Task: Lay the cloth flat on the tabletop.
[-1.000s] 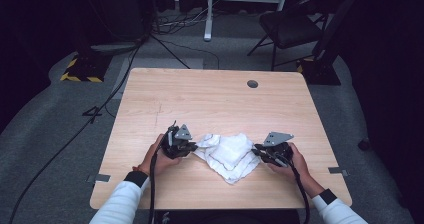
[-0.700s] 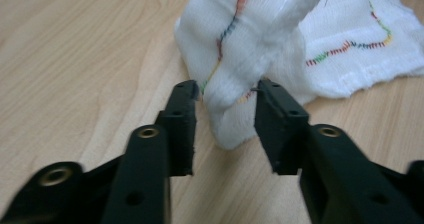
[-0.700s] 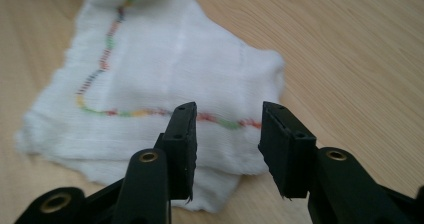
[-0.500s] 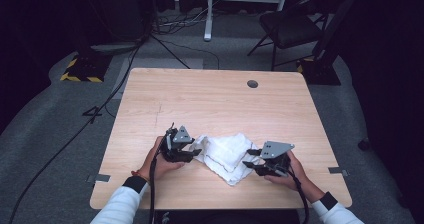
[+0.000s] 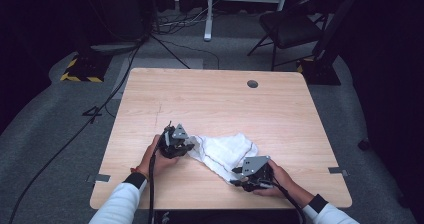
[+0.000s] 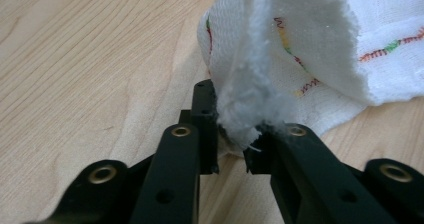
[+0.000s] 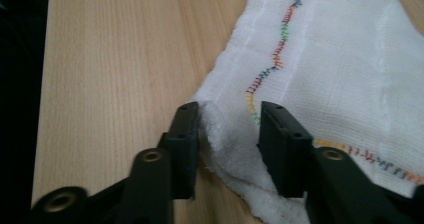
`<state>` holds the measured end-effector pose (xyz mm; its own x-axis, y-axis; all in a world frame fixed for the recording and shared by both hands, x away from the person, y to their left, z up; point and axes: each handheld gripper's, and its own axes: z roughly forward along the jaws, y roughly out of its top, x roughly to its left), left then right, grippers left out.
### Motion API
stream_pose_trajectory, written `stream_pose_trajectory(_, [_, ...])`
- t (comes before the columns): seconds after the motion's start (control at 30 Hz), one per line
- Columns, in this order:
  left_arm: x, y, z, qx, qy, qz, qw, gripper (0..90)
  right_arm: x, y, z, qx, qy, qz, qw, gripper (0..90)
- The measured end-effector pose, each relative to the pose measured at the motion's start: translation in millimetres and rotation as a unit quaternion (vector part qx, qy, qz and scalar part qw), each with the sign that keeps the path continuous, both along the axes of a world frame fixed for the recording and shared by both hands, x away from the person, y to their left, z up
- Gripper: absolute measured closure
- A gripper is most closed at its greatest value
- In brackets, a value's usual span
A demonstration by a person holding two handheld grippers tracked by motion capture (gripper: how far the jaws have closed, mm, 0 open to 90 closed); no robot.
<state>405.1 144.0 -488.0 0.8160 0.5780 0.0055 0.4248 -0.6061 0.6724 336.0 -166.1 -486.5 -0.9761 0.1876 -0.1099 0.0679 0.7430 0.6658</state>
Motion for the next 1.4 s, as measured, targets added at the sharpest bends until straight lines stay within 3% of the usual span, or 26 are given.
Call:
stream_pose_trajectory(0.17, [0.6,1.9,3.8,-0.005,-0.012,0.006,0.9999,86.3,3.0,-5.7,7.2,0.014,-0.01,-0.014,0.9998,83.4])
stream_pose_trajectory(0.33, [-0.3,7.9,13.9,-0.029,-0.022,0.012,0.9993,86.9,7.0,-17.1,23.3,0.042,-0.032,-0.044,0.9976,85.2])
stream_pose_trajectory(0.57, [-4.3,5.4,22.2,-0.043,-0.032,0.004,0.9985,87.0,11.7,-33.7,44.2,0.079,-0.039,-0.078,0.9931,83.1])
stream_pose_trajectory(0.73, [-4.5,5.0,20.3,-0.038,-0.029,0.001,0.9989,86.9,10.8,-27.5,30.4,0.055,-0.012,-0.056,0.9968,77.8])
stream_pose_trajectory(0.87, [-4.8,4.7,19.2,-0.037,-0.027,-0.002,0.9989,86.8,6.0,-18.3,18.3,0.022,-0.004,-0.035,0.9991,82.8])
stream_pose_trajectory(0.93, [-5.4,3.6,17.8,-0.032,-0.023,-0.007,0.9992,86.8,5.3,-15.5,14.8,0.013,0.002,-0.029,0.9995,74.0])
stream_pose_trajectory(1.2, [-5.2,2.0,16.0,-0.028,-0.021,-0.015,0.9993,86.3,-1.0,-7.3,6.8,0.013,0.033,0.022,0.9991,67.2])
stream_pose_trajectory(1.3, [-4.9,1.4,15.0,-0.026,-0.018,-0.016,0.9994,86.1,-1.5,-4.3,2.6,0.004,0.032,0.029,0.9991,65.4])
stream_pose_trajectory(1.4, [-4.8,1.0,14.5,-0.024,-0.018,-0.019,0.9994,86.2,0.3,-3.1,1.2,-0.001,0.024,0.018,0.9995,72.6])
